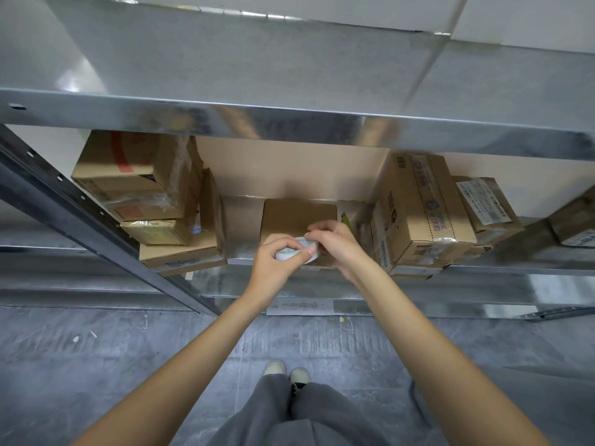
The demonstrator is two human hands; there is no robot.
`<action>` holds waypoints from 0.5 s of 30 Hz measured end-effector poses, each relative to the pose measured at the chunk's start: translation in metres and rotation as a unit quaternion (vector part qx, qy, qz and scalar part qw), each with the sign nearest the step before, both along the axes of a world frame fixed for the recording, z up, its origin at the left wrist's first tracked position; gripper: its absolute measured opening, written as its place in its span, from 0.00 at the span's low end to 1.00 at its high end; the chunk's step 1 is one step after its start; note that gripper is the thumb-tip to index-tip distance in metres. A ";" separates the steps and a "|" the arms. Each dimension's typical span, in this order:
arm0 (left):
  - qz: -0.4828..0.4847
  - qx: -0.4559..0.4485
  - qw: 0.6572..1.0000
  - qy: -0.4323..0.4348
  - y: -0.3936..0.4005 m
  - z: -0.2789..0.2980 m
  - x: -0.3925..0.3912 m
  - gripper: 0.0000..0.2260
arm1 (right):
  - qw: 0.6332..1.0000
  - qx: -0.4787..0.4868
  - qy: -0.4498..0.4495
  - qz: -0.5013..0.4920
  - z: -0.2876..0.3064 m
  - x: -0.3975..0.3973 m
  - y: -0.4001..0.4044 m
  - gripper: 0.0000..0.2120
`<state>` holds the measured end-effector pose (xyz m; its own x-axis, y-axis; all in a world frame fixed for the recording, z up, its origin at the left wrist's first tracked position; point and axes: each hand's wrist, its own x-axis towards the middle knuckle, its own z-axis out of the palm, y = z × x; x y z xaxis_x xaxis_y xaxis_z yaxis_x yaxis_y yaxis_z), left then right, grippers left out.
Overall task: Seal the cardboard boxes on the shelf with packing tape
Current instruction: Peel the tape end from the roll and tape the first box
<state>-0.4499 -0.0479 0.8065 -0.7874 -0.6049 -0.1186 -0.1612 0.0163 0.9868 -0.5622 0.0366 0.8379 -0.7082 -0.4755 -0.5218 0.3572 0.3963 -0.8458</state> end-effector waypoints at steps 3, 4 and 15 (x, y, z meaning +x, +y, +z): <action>0.025 0.000 1.000 0.010 0.006 -0.001 -0.006 0.06 | 0.999 0.043 0.029 -0.013 -0.002 -0.004 -0.010 0.07; 0.030 0.001 0.999 0.010 0.008 -0.001 -0.007 0.06 | 0.998 0.046 0.029 -0.024 -0.003 -0.005 -0.012 0.07; 0.044 0.015 0.999 0.005 0.014 -0.001 -0.007 0.07 | 0.998 0.038 0.021 -0.046 -0.012 -0.006 -0.015 0.08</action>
